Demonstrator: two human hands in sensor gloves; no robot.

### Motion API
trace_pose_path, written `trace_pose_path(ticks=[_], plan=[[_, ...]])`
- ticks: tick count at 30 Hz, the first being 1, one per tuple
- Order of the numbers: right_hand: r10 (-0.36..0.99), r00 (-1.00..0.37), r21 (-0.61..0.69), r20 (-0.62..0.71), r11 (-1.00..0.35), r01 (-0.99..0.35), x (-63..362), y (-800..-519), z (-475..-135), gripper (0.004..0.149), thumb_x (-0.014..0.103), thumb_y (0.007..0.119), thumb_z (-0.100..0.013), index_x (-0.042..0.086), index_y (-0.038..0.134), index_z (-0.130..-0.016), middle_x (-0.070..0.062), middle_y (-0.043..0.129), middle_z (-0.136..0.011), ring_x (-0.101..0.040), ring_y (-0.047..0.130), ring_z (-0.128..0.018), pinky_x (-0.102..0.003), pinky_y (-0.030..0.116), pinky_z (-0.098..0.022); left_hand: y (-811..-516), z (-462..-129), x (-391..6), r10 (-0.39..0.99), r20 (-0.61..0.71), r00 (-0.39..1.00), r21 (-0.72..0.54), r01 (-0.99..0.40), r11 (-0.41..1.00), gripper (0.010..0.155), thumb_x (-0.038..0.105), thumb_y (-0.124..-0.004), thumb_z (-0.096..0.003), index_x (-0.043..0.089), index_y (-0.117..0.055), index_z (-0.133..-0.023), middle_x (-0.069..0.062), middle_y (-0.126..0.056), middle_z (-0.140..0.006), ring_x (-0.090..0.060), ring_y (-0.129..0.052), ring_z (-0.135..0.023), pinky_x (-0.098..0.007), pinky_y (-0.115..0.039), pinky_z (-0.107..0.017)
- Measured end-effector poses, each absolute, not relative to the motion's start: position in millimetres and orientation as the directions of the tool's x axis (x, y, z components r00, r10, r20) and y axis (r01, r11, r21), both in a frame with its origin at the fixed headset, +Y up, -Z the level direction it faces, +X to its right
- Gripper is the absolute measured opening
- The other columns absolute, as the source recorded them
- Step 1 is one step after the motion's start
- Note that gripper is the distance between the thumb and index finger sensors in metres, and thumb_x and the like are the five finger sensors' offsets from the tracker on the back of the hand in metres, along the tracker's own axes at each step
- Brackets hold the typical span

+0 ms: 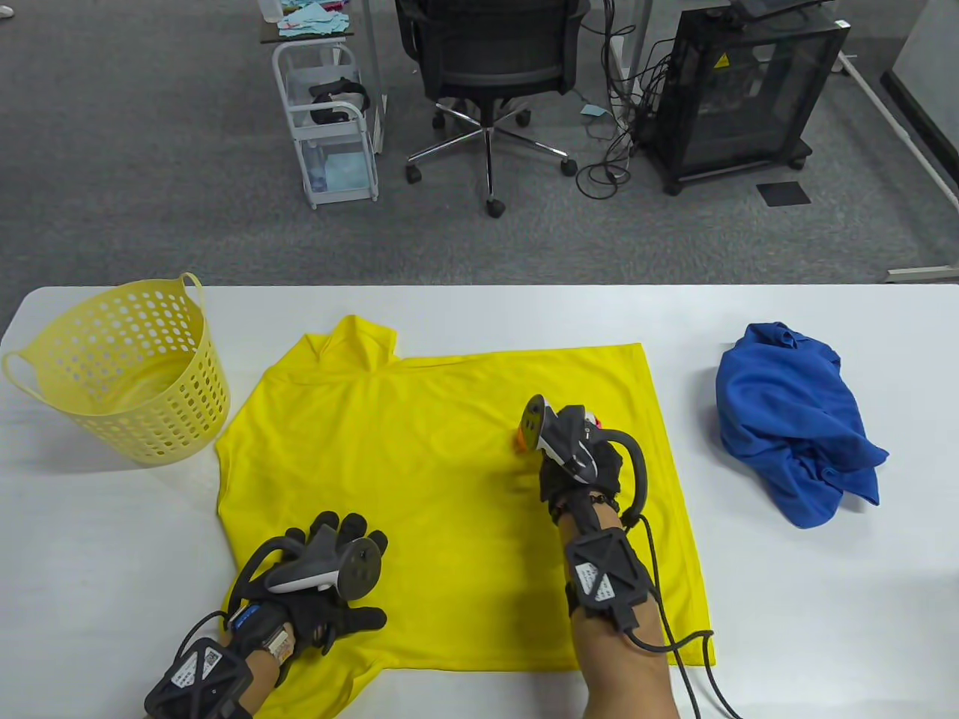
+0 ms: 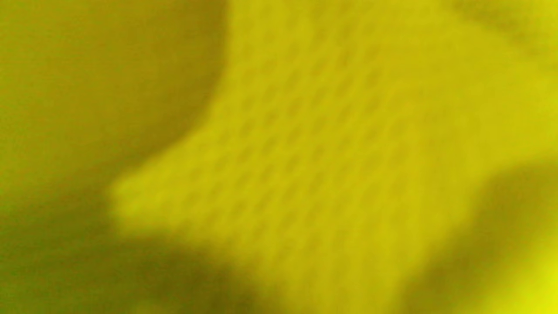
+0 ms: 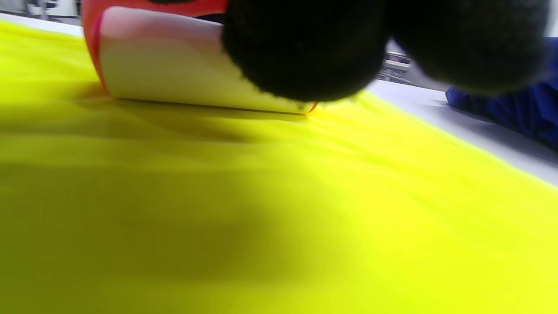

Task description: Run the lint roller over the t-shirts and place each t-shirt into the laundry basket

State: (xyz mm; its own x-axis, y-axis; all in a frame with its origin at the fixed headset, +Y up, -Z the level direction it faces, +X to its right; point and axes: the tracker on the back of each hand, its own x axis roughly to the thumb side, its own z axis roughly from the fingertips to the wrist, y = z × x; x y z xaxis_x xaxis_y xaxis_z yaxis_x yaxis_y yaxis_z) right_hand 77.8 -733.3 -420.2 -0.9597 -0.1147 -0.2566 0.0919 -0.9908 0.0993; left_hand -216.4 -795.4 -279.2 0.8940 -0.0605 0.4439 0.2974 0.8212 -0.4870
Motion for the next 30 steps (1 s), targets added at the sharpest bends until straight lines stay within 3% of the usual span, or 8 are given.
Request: trace_pose_path(ticks=[5, 7, 10, 13, 17, 22, 26, 30], plan=[[-0.102, -0.93, 0.197, -0.352, -0.98, 0.032, 75, -732, -429, 0.065, 0.046, 0.072, -0.047, 0.025, 0.042, -0.101, -0.009, 0.08, -0.083, -0.014, 0.097, -0.038, -0.036, 0.088, -0.028, -796, -280, -216, -0.057, 0.437, 0.898, -0.487, 0.29, 0.824, 0.095, 0.079, -0.046, -0.0325, 0.03, -0.002, -0.102, -0.013, -0.004, -0.112, -0.053, -0.014, -0.104, -0.074, -0.031, -0.073], [-0.106, -0.944, 0.308, -0.313, -0.952, 0.005, 76, -733, -427, 0.077, 0.039, 0.074, -0.05, 0.023, 0.021, -0.104, -0.012, 0.065, -0.093, -0.015, 0.092, -0.052, -0.036, 0.085, -0.039, -796, -281, -215, -0.059, 0.432, 0.9, -0.488, 0.288, 0.824, 0.095, 0.079, -0.046, -0.0322, 0.03, -0.002, -0.102, -0.013, -0.004, -0.112, -0.053, -0.014, -0.104, -0.074, -0.031, -0.073], [0.015, -0.956, 0.106, -0.294, -0.993, -0.049, 78, -724, -410, 0.08, 0.03, 0.079, -0.047, 0.008, 0.024, -0.101, -0.016, 0.062, -0.092, -0.016, 0.091, -0.053, -0.036, 0.085, -0.038, -796, -281, -216, -0.06, 0.437, 0.898, -0.481, 0.289, 0.828, 0.095, 0.079, -0.045, -0.0323, 0.03, -0.002, -0.102, -0.013, -0.004, -0.112, -0.053, -0.014, -0.104, -0.074, -0.031, -0.073], [0.111, -0.982, -0.099, -0.152, -0.99, -0.097, 75, -705, -382, 0.069, 0.033, 0.077, -0.047, 0.018, 0.036, -0.1, -0.017, 0.07, -0.089, -0.014, 0.096, -0.047, -0.033, 0.089, -0.031, -797, -281, -216, -0.055, 0.436, 0.898, -0.483, 0.285, 0.828, 0.095, 0.079, -0.045, -0.0323, 0.03, -0.002, -0.102, -0.013, -0.004, -0.112, -0.053, -0.014, -0.104, -0.074, -0.03, -0.073], [0.111, -0.994, 0.046, 0.011, -0.993, -0.11, 64, -692, -332, 0.061, 0.036, 0.073, -0.05, 0.029, 0.041, -0.101, -0.017, 0.074, -0.088, -0.015, 0.098, -0.045, -0.03, 0.092, -0.025, -796, -281, -216, -0.061, 0.438, 0.897, -0.485, 0.292, 0.825, 0.095, 0.079, -0.045, -0.0325, 0.03, -0.001, -0.102, -0.013, -0.003, -0.112, -0.053, -0.014, -0.104, -0.074, -0.03, -0.073], [0.075, -0.982, 0.129, 0.175, -0.99, -0.053, 51, -692, -270, 0.061, 0.047, 0.066, -0.051, 0.025, 0.042, -0.102, -0.014, 0.076, -0.083, -0.01, 0.097, -0.037, -0.026, 0.09, -0.019, -796, -281, -216, -0.059, 0.44, 0.896, -0.482, 0.291, 0.827, 0.095, 0.079, -0.044, -0.0326, 0.029, -0.002, -0.102, -0.014, -0.003, -0.112, -0.053, -0.014, -0.104, -0.074, -0.03, -0.073], [0.174, -0.963, 0.235, 0.206, -0.964, -0.124, 39, -704, -249, 0.064, 0.045, 0.067, -0.052, 0.017, 0.039, -0.101, -0.015, 0.073, -0.085, -0.011, 0.095, -0.037, -0.027, 0.089, -0.019, -796, -281, -216, -0.058, 0.44, 0.896, -0.482, 0.29, 0.827, 0.095, 0.078, -0.044, -0.0327, 0.029, -0.002, -0.102, -0.014, -0.003, -0.112, -0.053, -0.014, -0.104, -0.074, -0.03, -0.073], [0.127, -0.967, 0.253, 0.223, -0.965, -0.069, 25, -718, -255, 0.061, 0.042, 0.065, -0.052, 0.016, 0.04, -0.101, -0.016, 0.074, -0.084, -0.011, 0.095, -0.037, -0.027, 0.089, -0.018, -797, -281, -216, -0.058, 0.441, 0.896, -0.48, 0.29, 0.828, 0.095, 0.078, -0.044, -0.0327, 0.029, -0.002, -0.102, -0.014, -0.004, -0.112, -0.053, -0.014, -0.104, -0.074, -0.031, -0.073]])
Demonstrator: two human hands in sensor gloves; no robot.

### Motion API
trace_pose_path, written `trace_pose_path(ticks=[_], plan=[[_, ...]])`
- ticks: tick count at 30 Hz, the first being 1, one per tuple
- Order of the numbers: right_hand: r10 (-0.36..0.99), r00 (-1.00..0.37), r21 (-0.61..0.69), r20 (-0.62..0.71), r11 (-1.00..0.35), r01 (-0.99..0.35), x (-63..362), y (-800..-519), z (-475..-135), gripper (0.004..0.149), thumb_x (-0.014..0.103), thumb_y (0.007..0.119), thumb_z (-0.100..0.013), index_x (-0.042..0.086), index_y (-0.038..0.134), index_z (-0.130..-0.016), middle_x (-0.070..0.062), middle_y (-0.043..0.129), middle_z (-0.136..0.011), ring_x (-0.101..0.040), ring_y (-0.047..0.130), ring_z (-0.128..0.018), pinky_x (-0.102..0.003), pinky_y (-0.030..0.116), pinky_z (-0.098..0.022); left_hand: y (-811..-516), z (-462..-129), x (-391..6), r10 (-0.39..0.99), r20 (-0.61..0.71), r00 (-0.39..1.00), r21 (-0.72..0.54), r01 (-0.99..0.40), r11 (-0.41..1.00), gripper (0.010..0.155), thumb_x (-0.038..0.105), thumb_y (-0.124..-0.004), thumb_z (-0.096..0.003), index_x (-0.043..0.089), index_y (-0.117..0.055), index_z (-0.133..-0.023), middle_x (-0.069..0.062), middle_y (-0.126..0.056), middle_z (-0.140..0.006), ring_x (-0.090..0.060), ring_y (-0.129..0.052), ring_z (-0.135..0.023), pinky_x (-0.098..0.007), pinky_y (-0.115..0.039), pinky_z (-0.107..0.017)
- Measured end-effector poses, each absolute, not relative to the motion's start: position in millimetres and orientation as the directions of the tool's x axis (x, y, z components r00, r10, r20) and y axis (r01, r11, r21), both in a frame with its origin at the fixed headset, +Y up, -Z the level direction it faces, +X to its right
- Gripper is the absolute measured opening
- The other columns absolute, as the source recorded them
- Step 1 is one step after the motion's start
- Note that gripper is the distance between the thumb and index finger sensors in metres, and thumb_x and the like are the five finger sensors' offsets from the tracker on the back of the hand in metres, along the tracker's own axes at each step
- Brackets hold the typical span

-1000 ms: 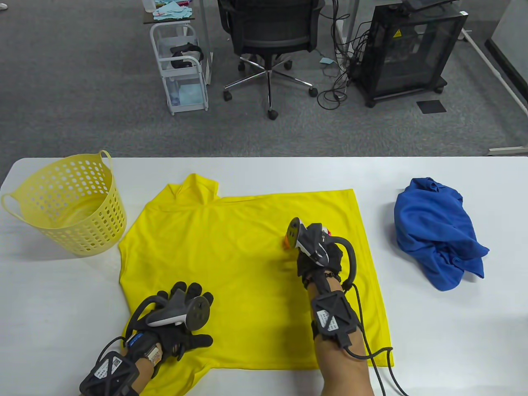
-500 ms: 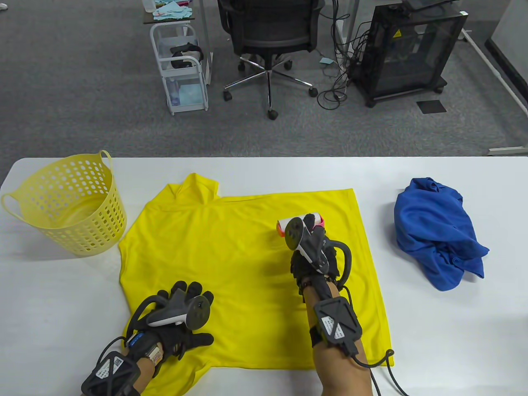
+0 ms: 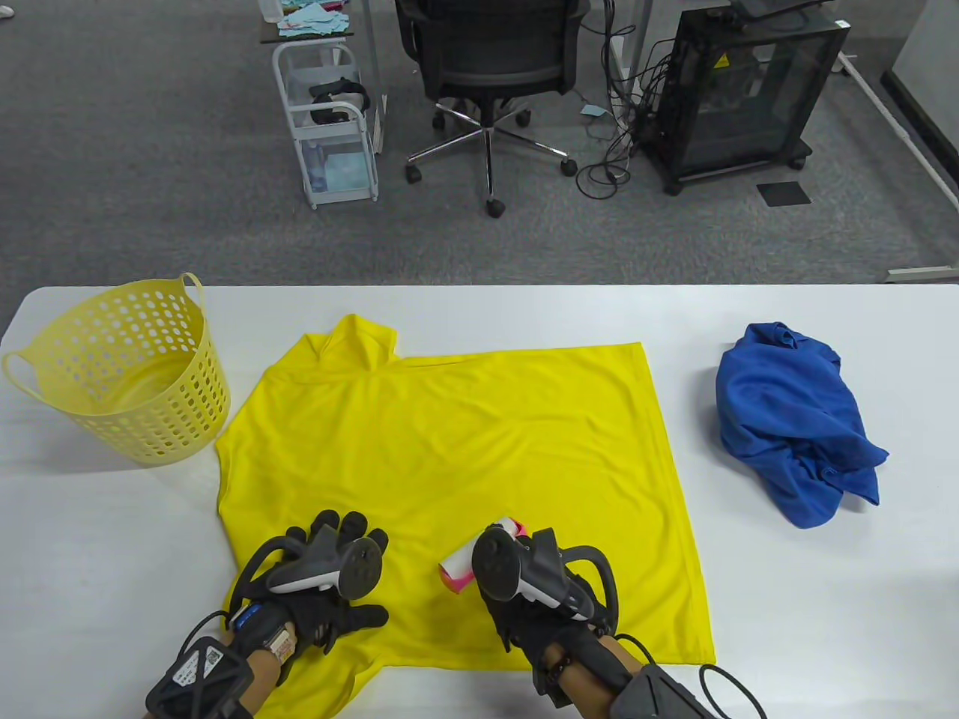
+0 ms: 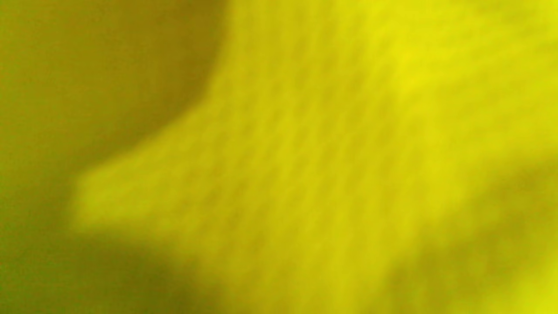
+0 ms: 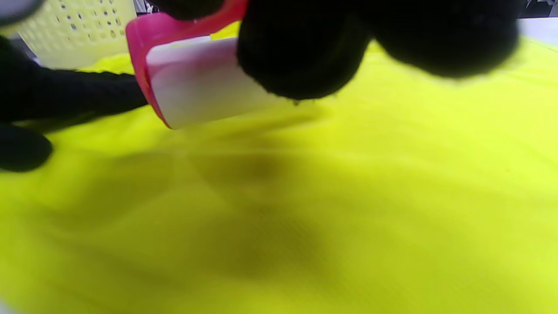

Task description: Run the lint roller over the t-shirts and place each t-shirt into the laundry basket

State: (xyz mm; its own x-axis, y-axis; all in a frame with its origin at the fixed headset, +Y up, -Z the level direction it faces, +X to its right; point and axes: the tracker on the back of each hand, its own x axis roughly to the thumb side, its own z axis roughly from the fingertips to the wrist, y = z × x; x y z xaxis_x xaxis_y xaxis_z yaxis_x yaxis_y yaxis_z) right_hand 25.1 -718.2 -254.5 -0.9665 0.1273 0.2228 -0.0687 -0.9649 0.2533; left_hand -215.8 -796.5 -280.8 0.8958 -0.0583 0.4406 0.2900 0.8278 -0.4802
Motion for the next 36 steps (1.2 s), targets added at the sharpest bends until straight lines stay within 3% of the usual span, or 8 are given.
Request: trace_pose_path(ticks=[7, 12, 15, 18, 25, 28, 30, 36], plan=[[0.053, -0.986, 0.188, 0.159, -0.982, -0.022, -9, -732, -319, 0.056, 0.042, 0.064, -0.051, 0.023, 0.043, -0.1, -0.014, 0.078, -0.08, -0.011, 0.095, -0.034, -0.028, 0.089, -0.017, -797, -281, -216, -0.058, 0.441, 0.895, -0.482, 0.291, 0.826, 0.095, 0.078, -0.045, -0.0328, 0.029, -0.002, -0.102, -0.014, -0.003, -0.112, -0.054, -0.014, -0.104, -0.074, -0.031, -0.073], [0.101, -0.994, 0.225, 0.029, -0.97, -0.092, -41, -734, -386, 0.056, 0.042, 0.064, -0.051, 0.026, 0.042, -0.099, -0.012, 0.079, -0.079, -0.009, 0.093, -0.032, -0.028, 0.089, -0.016, -797, -281, -216, -0.061, 0.443, 0.894, -0.479, 0.293, 0.828, 0.095, 0.078, -0.044, -0.0329, 0.029, -0.001, -0.102, -0.014, -0.004, -0.112, -0.054, -0.014, -0.104, -0.074, -0.031, -0.073], [0.121, -0.993, 0.223, -0.008, -0.967, -0.119, -51, -734, -407, 0.056, 0.042, 0.065, -0.051, 0.027, 0.042, -0.099, -0.012, 0.079, -0.079, -0.009, 0.093, -0.031, -0.028, 0.088, -0.015, -797, -281, -216, -0.06, 0.442, 0.895, -0.478, 0.291, 0.829, 0.095, 0.078, -0.044, -0.0327, 0.029, -0.002, -0.102, -0.014, -0.004, -0.112, -0.054, -0.015, -0.104, -0.074, -0.031, -0.073], [0.051, -0.999, 0.234, -0.012, -0.971, -0.053, -59, -731, -414, 0.056, 0.042, 0.065, -0.05, 0.028, 0.043, -0.099, -0.01, 0.081, -0.079, -0.008, 0.094, -0.03, -0.028, 0.089, -0.015, -797, -281, -216, -0.062, 0.441, 0.895, -0.478, 0.293, 0.828, 0.095, 0.078, -0.044, -0.0329, 0.029, -0.002, -0.102, -0.014, -0.004, -0.113, -0.054, -0.015, -0.104, -0.074, -0.031, -0.073], [0.027, -0.996, 0.321, 0.088, -0.947, 0.003, -39, -725, -385, 0.056, 0.042, 0.063, -0.051, 0.026, 0.04, -0.1, -0.011, 0.079, -0.081, -0.01, 0.094, -0.033, -0.029, 0.089, -0.017, -795, -281, -215, -0.075, 0.446, 0.892, -0.47, 0.305, 0.828, 0.094, 0.078, -0.045, -0.0332, 0.029, -0.004, -0.102, -0.014, -0.007, -0.113, -0.054, -0.018, -0.104, -0.073, -0.034, -0.073], [-0.04, -0.982, 0.277, 0.186, -0.957, 0.091, -20, -724, -351, 0.057, 0.043, 0.062, -0.051, 0.027, 0.04, -0.101, -0.01, 0.08, -0.083, -0.01, 0.095, -0.036, -0.029, 0.089, -0.019, -795, -281, -215, -0.076, 0.446, 0.892, -0.47, 0.305, 0.828, 0.094, 0.078, -0.045, -0.0332, 0.029, -0.004, -0.102, -0.014, -0.006, -0.113, -0.054, -0.018, -0.104, -0.073, -0.033, -0.073], [-0.03, -0.975, 0.235, 0.218, -0.968, 0.082, 3, -726, -319, 0.057, 0.043, 0.063, -0.051, 0.027, 0.042, -0.101, -0.011, 0.08, -0.083, -0.012, 0.096, -0.036, -0.029, 0.09, -0.019, -795, -281, -214, -0.077, 0.445, 0.892, -0.47, 0.306, 0.828, 0.094, 0.078, -0.045, -0.0332, 0.029, -0.004, -0.102, -0.014, -0.006, -0.113, -0.054, -0.018, -0.104, -0.073, -0.034, -0.073], [-0.032, -0.967, 0.286, 0.253, -0.952, 0.106, 55, -722, -250, 0.057, 0.042, 0.064, -0.051, 0.026, 0.043, -0.101, -0.013, 0.081, -0.082, -0.013, 0.097, -0.035, -0.03, 0.09, -0.018, -795, -281, -214, -0.08, 0.446, 0.891, -0.472, 0.31, 0.825, 0.094, 0.078, -0.045, -0.0332, 0.029, -0.004, -0.102, -0.014, -0.006, -0.113, -0.053, -0.018, -0.104, -0.073, -0.034, -0.073]])
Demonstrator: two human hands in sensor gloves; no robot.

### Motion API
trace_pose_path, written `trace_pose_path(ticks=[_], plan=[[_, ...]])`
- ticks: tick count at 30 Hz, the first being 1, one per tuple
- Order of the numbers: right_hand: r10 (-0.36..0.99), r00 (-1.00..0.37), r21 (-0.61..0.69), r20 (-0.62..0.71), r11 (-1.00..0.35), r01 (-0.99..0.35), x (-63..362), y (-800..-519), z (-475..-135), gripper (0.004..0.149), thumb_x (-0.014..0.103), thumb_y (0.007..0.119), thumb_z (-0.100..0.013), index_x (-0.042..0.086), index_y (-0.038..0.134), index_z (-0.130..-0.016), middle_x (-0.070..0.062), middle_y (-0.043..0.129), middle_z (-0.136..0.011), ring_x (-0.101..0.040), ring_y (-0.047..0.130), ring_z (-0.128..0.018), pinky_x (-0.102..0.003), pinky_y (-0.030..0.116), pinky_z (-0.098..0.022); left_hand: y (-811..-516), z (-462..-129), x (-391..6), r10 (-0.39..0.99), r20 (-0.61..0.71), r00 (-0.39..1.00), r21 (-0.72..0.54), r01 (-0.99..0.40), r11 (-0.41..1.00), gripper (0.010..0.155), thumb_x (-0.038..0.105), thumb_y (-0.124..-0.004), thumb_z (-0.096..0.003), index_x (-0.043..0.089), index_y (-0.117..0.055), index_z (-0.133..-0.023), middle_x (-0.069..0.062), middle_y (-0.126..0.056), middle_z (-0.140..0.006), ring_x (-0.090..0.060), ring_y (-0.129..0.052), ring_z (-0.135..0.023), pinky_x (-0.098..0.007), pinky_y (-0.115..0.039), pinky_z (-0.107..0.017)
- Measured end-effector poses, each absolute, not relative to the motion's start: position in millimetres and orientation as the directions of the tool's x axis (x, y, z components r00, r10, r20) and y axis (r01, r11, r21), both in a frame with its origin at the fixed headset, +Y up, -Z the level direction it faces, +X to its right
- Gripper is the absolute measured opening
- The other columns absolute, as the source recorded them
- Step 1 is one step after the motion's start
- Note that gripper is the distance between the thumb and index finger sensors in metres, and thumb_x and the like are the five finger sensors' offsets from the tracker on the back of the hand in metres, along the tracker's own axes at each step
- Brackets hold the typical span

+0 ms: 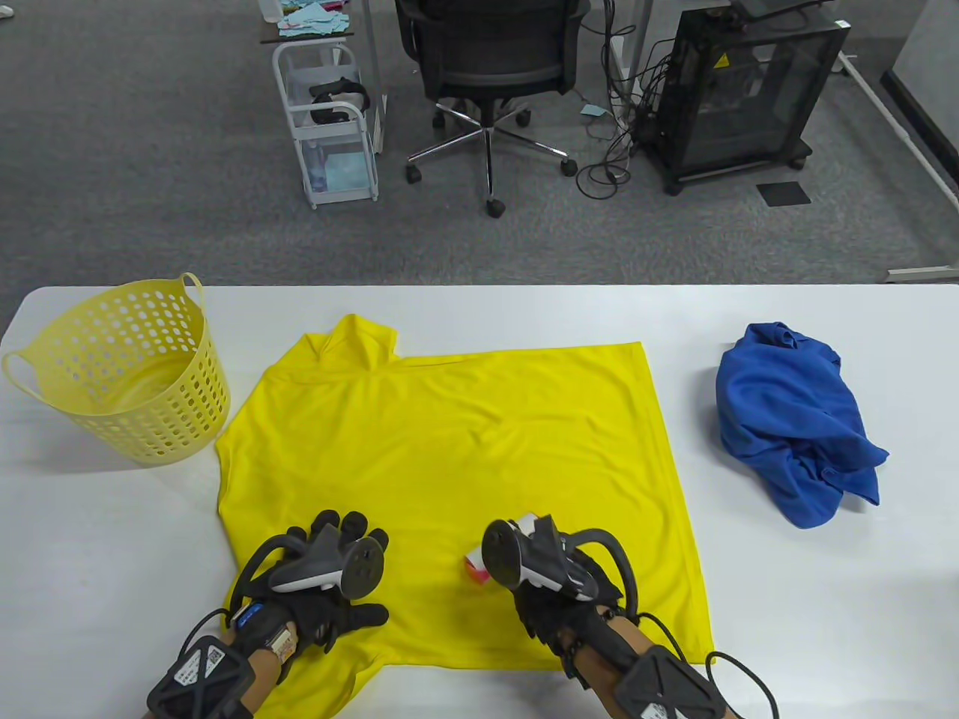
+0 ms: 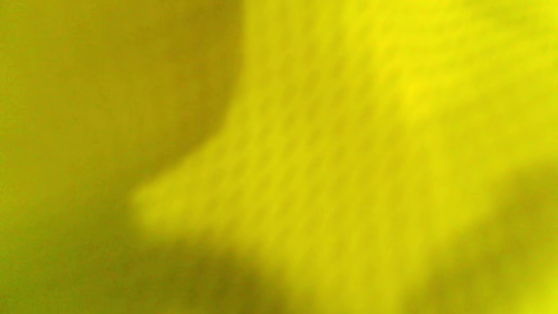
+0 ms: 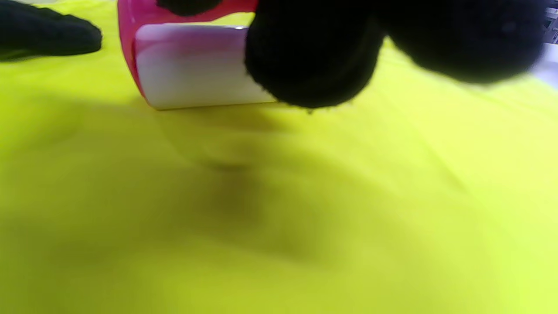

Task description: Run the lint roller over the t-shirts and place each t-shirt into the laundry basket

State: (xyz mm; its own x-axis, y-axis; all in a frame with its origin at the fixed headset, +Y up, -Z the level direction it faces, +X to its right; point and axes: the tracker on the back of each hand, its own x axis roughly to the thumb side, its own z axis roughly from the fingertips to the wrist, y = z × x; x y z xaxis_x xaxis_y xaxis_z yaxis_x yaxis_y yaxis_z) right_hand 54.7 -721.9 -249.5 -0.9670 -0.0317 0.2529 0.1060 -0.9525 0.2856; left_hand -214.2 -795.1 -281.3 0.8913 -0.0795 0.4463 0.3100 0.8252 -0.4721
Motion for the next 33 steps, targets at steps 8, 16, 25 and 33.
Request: trace_pose_path(ticks=[8, 16, 25, 33], plan=[[-0.065, -0.963, 0.305, 0.26, -0.941, 0.146, 62, -719, -237, 0.056, 0.042, 0.064, -0.052, 0.025, 0.044, -0.101, -0.013, 0.082, -0.081, -0.012, 0.097, -0.034, -0.03, 0.09, -0.017, -795, -281, -214, -0.081, 0.444, 0.892, -0.473, 0.311, 0.824, 0.094, 0.078, -0.045, -0.0332, 0.029, -0.004, -0.102, -0.014, -0.006, -0.113, -0.054, -0.018, -0.104, -0.073, -0.034, -0.073], [-0.017, -0.978, 0.262, 0.21, -0.962, 0.073, 14, -726, -311, 0.057, 0.042, 0.065, -0.051, 0.026, 0.043, -0.101, -0.011, 0.082, -0.08, -0.012, 0.096, -0.033, -0.03, 0.089, -0.017, -795, -281, -214, -0.082, 0.446, 0.891, -0.472, 0.312, 0.825, 0.094, 0.078, -0.045, -0.0332, 0.029, -0.003, -0.102, -0.014, -0.006, -0.113, -0.054, -0.018, -0.104, -0.073, -0.034, -0.073], [0.015, -0.999, 0.214, 0.042, -0.977, -0.006, -52, -734, -402, 0.057, 0.043, 0.064, -0.05, 0.027, 0.041, -0.1, -0.009, 0.082, -0.081, -0.01, 0.096, -0.033, -0.03, 0.089, -0.018, -795, -281, -214, -0.081, 0.444, 0.893, -0.472, 0.309, 0.826, 0.094, 0.078, -0.045, -0.033, 0.029, -0.003, -0.102, -0.014, -0.006, -0.113, -0.054, -0.018, -0.104, -0.073, -0.034, -0.073], [0.006, -1.0, 0.26, 0.016, -0.966, -0.002, -59, -731, -409, 0.057, 0.042, 0.065, -0.05, 0.027, 0.041, -0.099, -0.008, 0.082, -0.081, -0.01, 0.096, -0.033, -0.029, 0.09, -0.018, -795, -281, -214, -0.081, 0.443, 0.893, -0.472, 0.309, 0.826, 0.094, 0.078, -0.044, -0.033, 0.029, -0.003, -0.102, -0.014, -0.006, -0.113, -0.054, -0.018, -0.104, -0.073, -0.034, -0.073]])
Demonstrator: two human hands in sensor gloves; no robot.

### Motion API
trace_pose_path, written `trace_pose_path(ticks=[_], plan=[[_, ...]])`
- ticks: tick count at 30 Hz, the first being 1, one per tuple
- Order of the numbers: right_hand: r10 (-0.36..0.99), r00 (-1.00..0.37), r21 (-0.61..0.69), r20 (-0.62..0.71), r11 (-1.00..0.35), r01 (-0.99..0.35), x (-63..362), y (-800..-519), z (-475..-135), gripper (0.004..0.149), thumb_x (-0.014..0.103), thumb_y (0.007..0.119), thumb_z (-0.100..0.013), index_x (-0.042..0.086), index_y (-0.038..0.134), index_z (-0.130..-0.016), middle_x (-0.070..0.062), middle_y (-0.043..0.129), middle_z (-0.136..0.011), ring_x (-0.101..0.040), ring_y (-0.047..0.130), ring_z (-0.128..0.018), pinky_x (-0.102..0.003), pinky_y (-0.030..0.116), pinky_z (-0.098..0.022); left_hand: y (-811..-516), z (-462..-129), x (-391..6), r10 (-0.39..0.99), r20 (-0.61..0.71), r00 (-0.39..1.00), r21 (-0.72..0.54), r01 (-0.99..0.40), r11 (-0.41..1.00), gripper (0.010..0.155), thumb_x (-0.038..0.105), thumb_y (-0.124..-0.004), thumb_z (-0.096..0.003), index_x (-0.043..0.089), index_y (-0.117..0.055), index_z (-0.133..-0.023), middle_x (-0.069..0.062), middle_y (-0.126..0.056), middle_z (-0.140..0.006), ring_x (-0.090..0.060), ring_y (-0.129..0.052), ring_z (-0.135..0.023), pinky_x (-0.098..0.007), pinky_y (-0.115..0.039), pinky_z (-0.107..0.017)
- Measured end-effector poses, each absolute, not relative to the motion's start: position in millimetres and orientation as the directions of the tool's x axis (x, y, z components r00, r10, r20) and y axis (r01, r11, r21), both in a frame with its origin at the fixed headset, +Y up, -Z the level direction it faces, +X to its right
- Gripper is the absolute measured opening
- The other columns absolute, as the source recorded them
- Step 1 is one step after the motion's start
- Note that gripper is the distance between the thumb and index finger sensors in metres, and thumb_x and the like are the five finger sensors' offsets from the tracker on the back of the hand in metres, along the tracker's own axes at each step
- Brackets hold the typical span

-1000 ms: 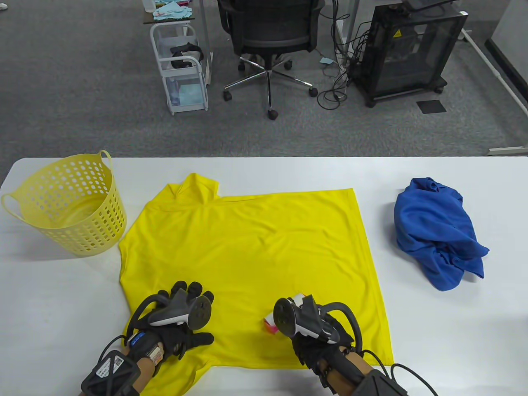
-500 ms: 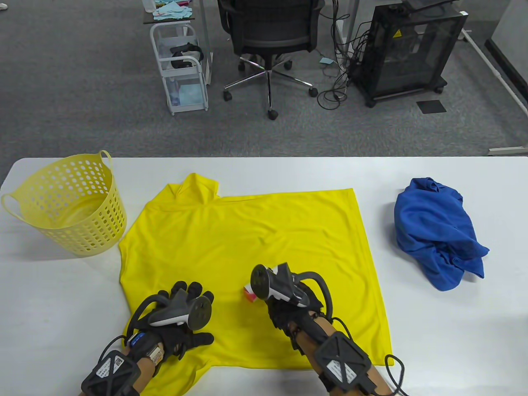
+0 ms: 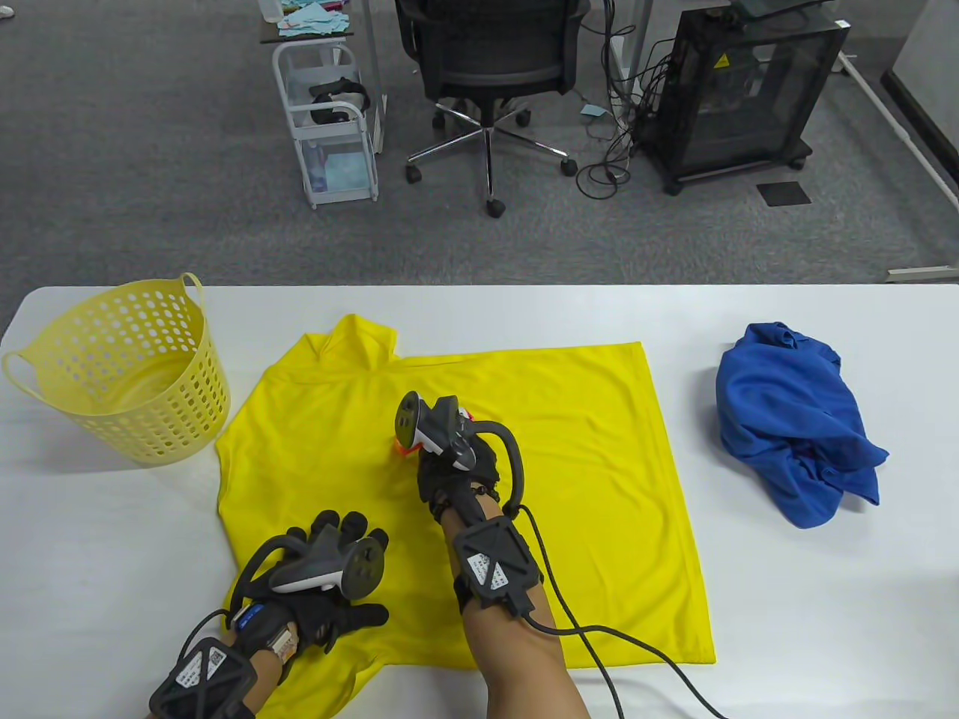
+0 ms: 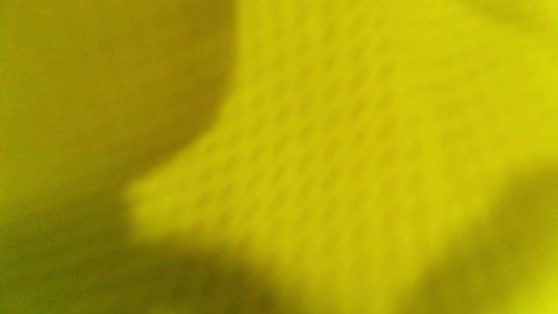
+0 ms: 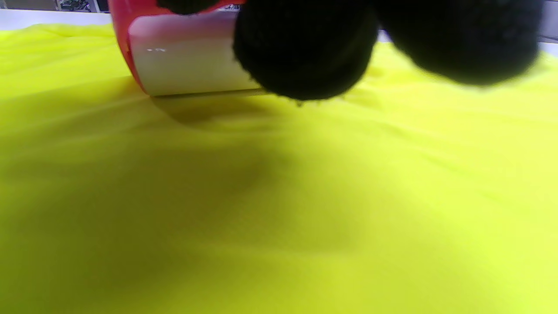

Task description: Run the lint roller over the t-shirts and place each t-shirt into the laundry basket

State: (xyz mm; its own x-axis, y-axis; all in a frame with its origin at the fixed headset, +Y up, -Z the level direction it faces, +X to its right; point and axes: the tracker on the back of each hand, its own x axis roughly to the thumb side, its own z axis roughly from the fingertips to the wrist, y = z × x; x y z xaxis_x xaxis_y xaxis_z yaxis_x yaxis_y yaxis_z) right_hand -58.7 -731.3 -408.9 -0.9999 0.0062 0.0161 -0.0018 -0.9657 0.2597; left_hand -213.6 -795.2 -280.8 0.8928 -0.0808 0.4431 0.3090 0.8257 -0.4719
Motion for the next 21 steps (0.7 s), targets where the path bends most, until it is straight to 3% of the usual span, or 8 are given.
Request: trace_pose_path(ticks=[3, 9, 11, 14, 21], plan=[[-0.058, -0.996, 0.307, 0.072, -0.949, 0.077, -51, -726, -388, 0.057, 0.042, 0.064, -0.051, 0.027, 0.04, -0.1, -0.009, 0.082, -0.082, -0.01, 0.096, -0.034, -0.03, 0.09, -0.019, -795, -281, -213, -0.084, 0.444, 0.892, -0.473, 0.313, 0.824, 0.094, 0.078, -0.044, -0.033, 0.029, -0.003, -0.102, -0.014, -0.006, -0.113, -0.053, -0.018, -0.104, -0.073, -0.034, -0.073], [-0.207, -0.961, 0.232, 0.182, -0.941, 0.247, -27, -724, -319, 0.057, 0.043, 0.062, -0.051, 0.025, 0.041, -0.101, -0.009, 0.085, -0.08, -0.011, 0.098, -0.033, -0.029, 0.091, -0.018, -795, -281, -213, -0.084, 0.445, 0.891, -0.473, 0.314, 0.823, 0.094, 0.078, -0.044, -0.033, 0.029, -0.003, -0.102, -0.014, -0.006, -0.113, -0.053, -0.018, -0.104, -0.073, -0.034, -0.073], [-0.168, -0.97, 0.3, 0.176, -0.929, 0.215, -16, -721, -301, 0.057, 0.042, 0.063, -0.053, 0.024, 0.041, -0.102, -0.01, 0.084, -0.079, -0.011, 0.098, -0.034, -0.03, 0.091, -0.019, -795, -281, -214, -0.085, 0.446, 0.891, -0.473, 0.315, 0.823, 0.094, 0.078, -0.044, -0.033, 0.029, -0.003, -0.102, -0.014, -0.006, -0.113, -0.053, -0.018, -0.104, -0.073, -0.034, -0.073], [-0.14, -0.972, 0.286, 0.19, -0.939, 0.191, -1, -719, -276, 0.057, 0.042, 0.065, -0.052, 0.023, 0.045, -0.101, -0.01, 0.088, -0.075, -0.011, 0.099, -0.031, -0.03, 0.091, -0.017, -795, -281, -214, -0.083, 0.445, 0.892, -0.474, 0.313, 0.823, 0.094, 0.078, -0.044, -0.033, 0.029, -0.003, -0.102, -0.014, -0.006, -0.113, -0.053, -0.018, -0.104, -0.073, -0.034, -0.073], [-0.058, -0.984, 0.282, 0.169, -0.954, 0.105, 10, -723, -272, 0.057, 0.043, 0.064, -0.052, 0.024, 0.043, -0.102, -0.009, 0.086, -0.074, -0.011, 0.098, -0.032, -0.029, 0.091, -0.018, -796, -281, -215, -0.087, 0.44, 0.894, -0.466, 0.31, 0.829, 0.094, 0.078, -0.043, -0.0324, 0.03, -0.003, -0.102, -0.013, -0.006, -0.113, -0.052, -0.018, -0.105, -0.072, -0.034, -0.074]])
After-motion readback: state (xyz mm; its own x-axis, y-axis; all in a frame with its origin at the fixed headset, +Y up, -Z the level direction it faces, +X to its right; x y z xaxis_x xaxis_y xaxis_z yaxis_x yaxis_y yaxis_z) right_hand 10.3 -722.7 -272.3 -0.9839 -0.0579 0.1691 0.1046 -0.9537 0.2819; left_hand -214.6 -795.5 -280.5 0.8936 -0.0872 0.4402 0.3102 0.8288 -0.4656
